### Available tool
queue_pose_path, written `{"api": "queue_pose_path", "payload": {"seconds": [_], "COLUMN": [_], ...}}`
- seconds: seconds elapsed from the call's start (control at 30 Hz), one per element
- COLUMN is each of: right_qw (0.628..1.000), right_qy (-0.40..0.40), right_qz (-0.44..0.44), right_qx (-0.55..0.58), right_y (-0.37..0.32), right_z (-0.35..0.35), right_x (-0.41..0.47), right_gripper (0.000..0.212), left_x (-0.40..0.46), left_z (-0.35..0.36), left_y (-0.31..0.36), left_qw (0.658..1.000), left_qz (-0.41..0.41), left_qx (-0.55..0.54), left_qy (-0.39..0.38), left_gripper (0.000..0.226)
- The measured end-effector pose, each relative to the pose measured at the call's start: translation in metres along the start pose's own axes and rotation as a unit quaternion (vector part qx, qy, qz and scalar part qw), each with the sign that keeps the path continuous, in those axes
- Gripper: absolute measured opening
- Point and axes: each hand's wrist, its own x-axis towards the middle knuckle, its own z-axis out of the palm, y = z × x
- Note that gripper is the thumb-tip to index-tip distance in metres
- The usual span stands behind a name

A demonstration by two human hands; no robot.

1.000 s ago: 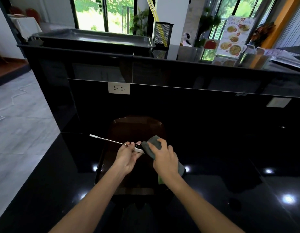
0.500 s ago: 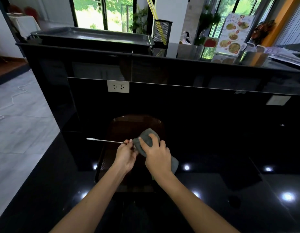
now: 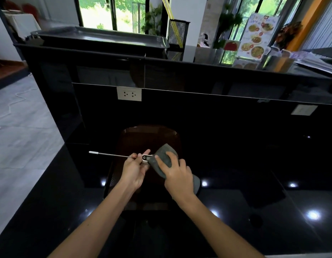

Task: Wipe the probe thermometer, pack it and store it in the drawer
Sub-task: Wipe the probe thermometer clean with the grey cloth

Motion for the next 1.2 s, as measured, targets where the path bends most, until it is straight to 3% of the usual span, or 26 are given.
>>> {"api": "queue_pose_path", "payload": {"seconds": [0.2, 0.37, 0.5, 0.67, 0.8, 0.87, 1.03, 1.13, 1.2], "right_qw": [0.997, 0.998, 0.998, 0.994, 0.998, 0.997, 0.992, 0.998, 0.999], "right_qy": [0.004, 0.031, 0.049, 0.035, 0.006, 0.026, 0.035, 0.008, -0.004], "right_qz": [0.074, -0.040, 0.033, -0.060, 0.016, 0.008, -0.071, 0.002, 0.030], "right_qx": [0.035, -0.035, -0.009, -0.079, -0.064, -0.070, -0.099, -0.062, -0.034], "right_y": [0.020, 0.019, 0.018, 0.006, 0.025, 0.019, 0.004, 0.020, 0.028], "right_z": [0.000, 0.000, -0.009, -0.012, -0.017, -0.019, -0.013, -0.017, -0.020], "right_x": [0.000, -0.010, 0.011, 0.022, 0.039, 0.040, 0.039, 0.053, 0.061], "right_gripper": [0.073, 0.078, 0.078, 0.069, 0.066, 0.067, 0.071, 0.070, 0.070], "left_x": [-0.004, 0.000, -0.006, -0.007, -0.004, -0.004, -0.003, -0.001, 0.001], "left_z": [0.000, -0.002, 0.011, 0.025, 0.021, 0.022, 0.025, 0.022, 0.025], "left_y": [-0.007, -0.003, -0.013, -0.017, -0.007, -0.003, -0.004, 0.000, 0.005], "left_qw": [1.000, 0.998, 0.998, 0.997, 0.996, 0.996, 0.998, 0.998, 0.998], "left_qz": [-0.017, -0.019, -0.017, -0.024, -0.018, -0.015, -0.013, -0.006, -0.007], "left_qx": [0.025, -0.053, -0.019, -0.018, -0.036, -0.036, -0.038, -0.027, -0.038], "left_qy": [-0.007, 0.038, 0.055, 0.065, 0.082, 0.077, 0.049, 0.055, 0.049], "left_gripper": [0.022, 0.026, 0.008, 0.010, 0.004, 0.004, 0.015, 0.043, 0.048]}}
